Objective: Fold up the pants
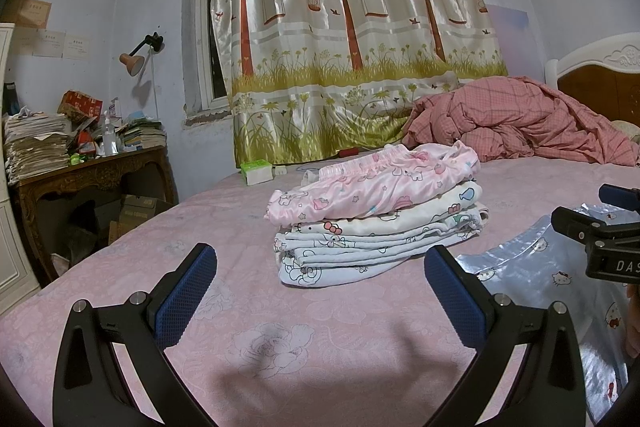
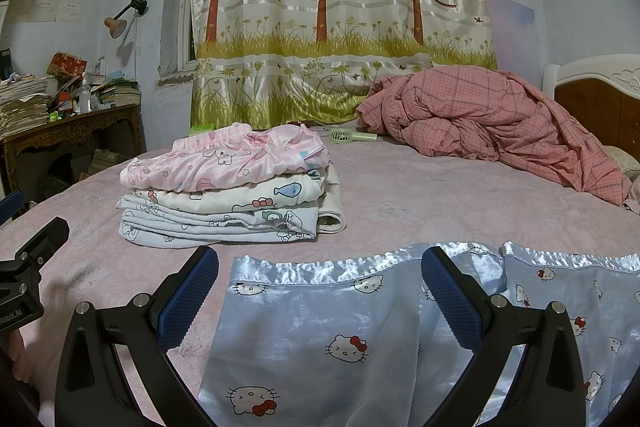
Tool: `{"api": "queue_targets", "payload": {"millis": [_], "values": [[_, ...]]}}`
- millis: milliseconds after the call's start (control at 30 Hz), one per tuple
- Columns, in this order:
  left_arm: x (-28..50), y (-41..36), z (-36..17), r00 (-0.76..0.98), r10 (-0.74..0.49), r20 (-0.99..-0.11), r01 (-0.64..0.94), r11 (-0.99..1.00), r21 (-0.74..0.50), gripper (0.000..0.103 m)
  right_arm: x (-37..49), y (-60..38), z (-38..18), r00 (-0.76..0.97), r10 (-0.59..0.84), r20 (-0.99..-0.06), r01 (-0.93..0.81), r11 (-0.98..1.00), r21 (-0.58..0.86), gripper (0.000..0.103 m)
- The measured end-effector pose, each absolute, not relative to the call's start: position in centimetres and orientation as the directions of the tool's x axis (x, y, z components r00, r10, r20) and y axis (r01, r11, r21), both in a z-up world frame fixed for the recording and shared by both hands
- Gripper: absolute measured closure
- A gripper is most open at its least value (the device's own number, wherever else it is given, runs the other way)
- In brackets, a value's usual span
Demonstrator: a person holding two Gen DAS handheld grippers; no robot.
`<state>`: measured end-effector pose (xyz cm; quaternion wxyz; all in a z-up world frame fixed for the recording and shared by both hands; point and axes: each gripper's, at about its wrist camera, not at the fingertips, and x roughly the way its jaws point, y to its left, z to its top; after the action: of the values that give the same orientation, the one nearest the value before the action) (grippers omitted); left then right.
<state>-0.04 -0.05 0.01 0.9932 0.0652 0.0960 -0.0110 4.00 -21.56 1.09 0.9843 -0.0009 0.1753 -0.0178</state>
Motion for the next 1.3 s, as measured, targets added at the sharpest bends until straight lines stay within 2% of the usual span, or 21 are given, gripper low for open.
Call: {"api": "queue_targets", "payload": {"millis": [933,1300], "values": [[0.00,-0.08,0.03,0.981,-0.009,-0.195,0.035,0.991,0.131,0.000,4.06,-21.53,1.07,0.938,-0.036,-0.346,0.035,0.999,-0.009,0.001],[0.21,-0.72,-0.79,0.974,0.008,-0.225,0.029,0.987,0.160,0.000,4.01,-21.40,0.93,0.938,-0.032,-0.344,0.027,0.999,-0.018,0.001]]}}
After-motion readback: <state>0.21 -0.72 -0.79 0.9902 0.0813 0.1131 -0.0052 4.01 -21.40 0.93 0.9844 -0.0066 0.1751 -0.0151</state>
